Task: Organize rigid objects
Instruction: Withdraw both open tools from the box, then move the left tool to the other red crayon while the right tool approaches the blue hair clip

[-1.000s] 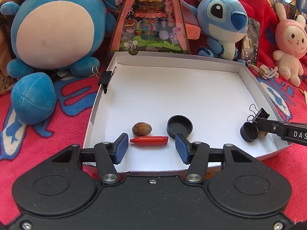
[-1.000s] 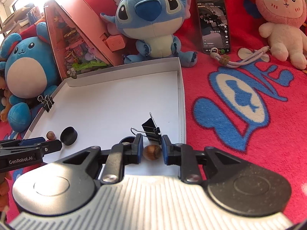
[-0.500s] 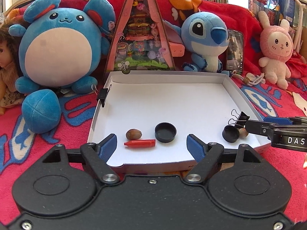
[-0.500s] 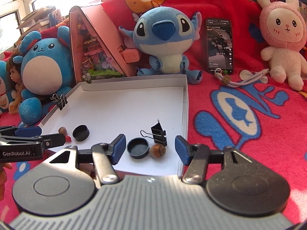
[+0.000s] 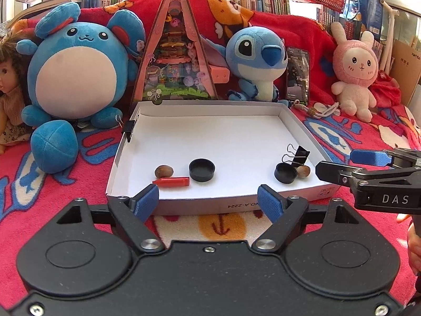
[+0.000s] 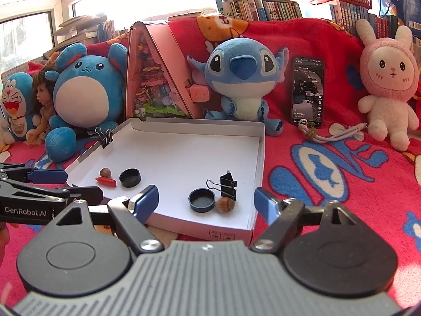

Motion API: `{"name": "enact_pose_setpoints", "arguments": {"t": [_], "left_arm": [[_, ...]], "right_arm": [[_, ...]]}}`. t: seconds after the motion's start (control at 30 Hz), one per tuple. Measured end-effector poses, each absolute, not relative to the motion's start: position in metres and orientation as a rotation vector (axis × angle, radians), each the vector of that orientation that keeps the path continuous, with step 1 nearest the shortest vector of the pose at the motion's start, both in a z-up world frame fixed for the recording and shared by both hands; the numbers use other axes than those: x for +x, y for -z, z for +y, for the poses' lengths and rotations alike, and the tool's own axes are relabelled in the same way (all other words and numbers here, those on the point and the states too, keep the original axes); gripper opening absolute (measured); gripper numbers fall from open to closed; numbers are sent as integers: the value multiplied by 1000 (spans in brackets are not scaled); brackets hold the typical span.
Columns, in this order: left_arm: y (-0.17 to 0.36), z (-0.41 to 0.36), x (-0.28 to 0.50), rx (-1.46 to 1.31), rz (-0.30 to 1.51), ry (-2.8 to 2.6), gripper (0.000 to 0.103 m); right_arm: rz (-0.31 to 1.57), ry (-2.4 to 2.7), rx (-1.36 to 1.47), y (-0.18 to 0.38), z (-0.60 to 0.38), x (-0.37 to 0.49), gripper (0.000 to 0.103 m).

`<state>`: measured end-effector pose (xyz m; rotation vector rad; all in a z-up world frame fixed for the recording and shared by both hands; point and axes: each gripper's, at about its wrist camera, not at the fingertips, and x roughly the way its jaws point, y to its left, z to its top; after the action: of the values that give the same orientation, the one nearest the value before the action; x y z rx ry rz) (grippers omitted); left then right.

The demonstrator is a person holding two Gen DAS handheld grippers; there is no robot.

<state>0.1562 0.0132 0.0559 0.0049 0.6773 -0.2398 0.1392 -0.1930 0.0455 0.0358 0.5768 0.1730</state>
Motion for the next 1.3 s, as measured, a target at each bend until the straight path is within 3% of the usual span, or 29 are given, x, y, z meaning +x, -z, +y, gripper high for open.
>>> {"name": "enact_pose_setpoints", "arguments": {"t": [0.53, 1.3], "left_arm": [[-47, 11, 110, 18, 623, 247, 83], [-22, 3, 73, 41, 614, 233, 85]], "right_arm": [[465, -209, -64, -44, -183, 91, 100], [454, -217, -95, -18, -184, 56, 103]]}}
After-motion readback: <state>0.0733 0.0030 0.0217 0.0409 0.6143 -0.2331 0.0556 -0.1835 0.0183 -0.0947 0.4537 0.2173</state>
